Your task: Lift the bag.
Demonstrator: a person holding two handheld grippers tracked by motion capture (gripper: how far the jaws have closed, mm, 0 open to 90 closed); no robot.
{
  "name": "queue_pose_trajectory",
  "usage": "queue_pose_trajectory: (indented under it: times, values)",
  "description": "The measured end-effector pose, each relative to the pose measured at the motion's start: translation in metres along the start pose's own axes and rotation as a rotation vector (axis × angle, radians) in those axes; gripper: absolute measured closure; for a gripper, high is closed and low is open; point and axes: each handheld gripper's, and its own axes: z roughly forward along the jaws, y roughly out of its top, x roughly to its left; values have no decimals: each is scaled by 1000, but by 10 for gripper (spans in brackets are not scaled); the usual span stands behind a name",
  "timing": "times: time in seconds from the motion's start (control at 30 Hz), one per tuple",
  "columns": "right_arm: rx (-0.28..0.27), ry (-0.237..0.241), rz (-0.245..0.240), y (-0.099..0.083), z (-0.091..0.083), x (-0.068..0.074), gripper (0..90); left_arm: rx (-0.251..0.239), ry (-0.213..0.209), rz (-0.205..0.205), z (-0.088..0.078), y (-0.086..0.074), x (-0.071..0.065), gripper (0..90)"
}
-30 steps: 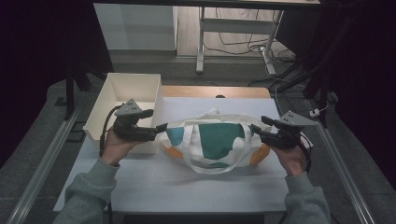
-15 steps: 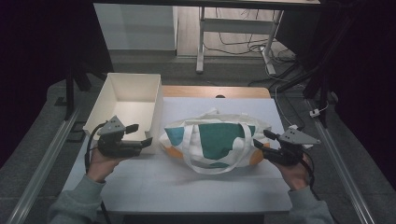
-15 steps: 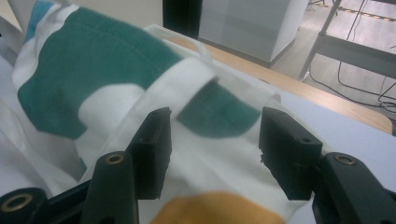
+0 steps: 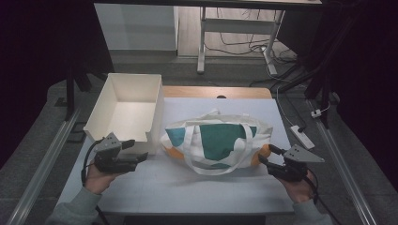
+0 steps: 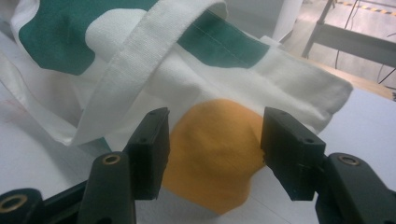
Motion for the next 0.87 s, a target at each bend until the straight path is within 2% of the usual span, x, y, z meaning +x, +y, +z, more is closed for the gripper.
queue_pose_trajectory:
  times: [0.23, 0.57, 0.87]
  values:
    - [36, -47, -5, -8, -3, 1, 379, 15, 5, -21, 1, -11, 2, 258]
    - [84, -48, -13, -15, -1, 1, 363, 25, 11, -22, 2, -14, 3, 258]
    - [88, -59, -20, -15, -1, 1, 357, 29, 13, -22, 2, -15, 3, 257]
